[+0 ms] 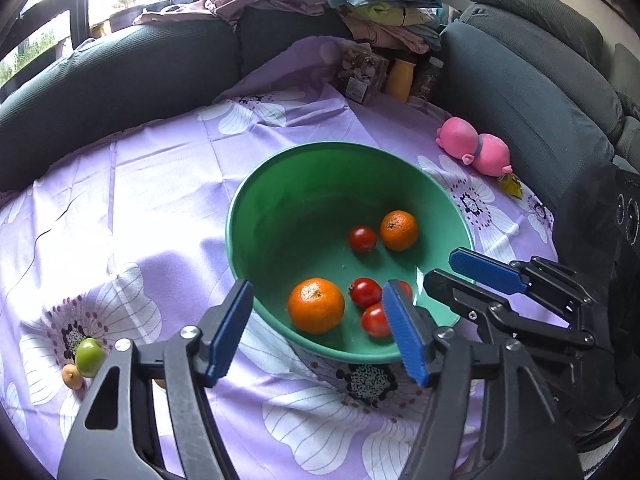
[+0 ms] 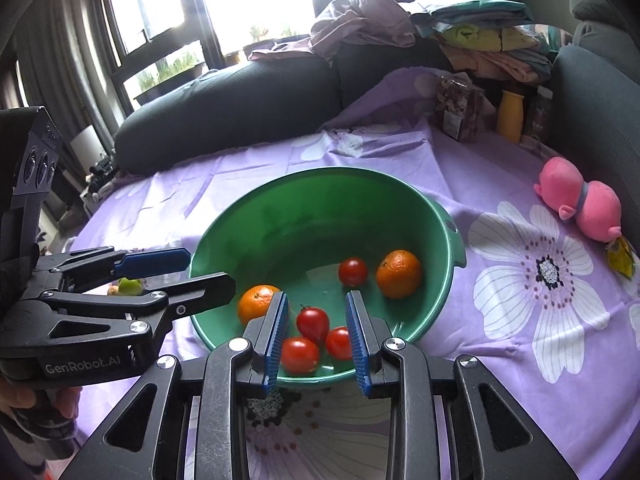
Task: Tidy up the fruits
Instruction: 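Withdraw both tools from the bowl toward the brown fruits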
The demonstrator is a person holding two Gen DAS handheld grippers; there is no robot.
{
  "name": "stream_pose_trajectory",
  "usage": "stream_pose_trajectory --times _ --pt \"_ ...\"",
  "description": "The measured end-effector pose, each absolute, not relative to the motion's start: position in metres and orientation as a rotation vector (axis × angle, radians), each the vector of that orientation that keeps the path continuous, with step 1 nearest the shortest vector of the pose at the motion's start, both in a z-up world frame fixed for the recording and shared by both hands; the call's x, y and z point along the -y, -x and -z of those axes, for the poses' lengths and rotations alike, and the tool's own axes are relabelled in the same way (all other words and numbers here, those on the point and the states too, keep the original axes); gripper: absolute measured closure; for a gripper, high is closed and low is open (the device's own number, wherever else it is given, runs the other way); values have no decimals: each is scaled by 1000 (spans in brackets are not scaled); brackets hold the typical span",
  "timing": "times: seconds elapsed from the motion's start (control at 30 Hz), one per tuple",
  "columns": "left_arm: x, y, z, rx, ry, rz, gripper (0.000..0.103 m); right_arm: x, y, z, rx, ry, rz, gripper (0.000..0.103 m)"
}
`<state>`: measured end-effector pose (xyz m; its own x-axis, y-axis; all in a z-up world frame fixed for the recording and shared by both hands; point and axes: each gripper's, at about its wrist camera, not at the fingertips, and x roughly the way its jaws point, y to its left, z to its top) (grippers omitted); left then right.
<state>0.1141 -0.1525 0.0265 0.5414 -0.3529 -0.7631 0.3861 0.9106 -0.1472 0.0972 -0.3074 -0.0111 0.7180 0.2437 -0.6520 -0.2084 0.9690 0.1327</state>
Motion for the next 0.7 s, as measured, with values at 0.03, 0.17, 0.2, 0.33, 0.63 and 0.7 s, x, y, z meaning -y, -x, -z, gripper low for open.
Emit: stream_pose_trajectory --times 0.03,0.17,0.2,0.33,0.63,0.7 --pt "151 -112 -28 -894 -41 431 29 307 -95 10 -726 -49 -250 73" --pt "142 -104 -32 -881 -41 395 21 304 -88 4 -716 -44 -252 69" --pt "139 -101 -33 -877 -42 383 20 304 -86 3 -714 -44 -254 67" --pt "127 -88 -38 -858 -37 332 10 299 -79 -3 -704 -41 -263 60" --pt "80 -49 -38 -855 33 237 1 272 -57 -8 -709 -17 -347 50" --pt "67 -40 -37 -860 59 221 1 262 -52 -8 -714 -7 -378 49"
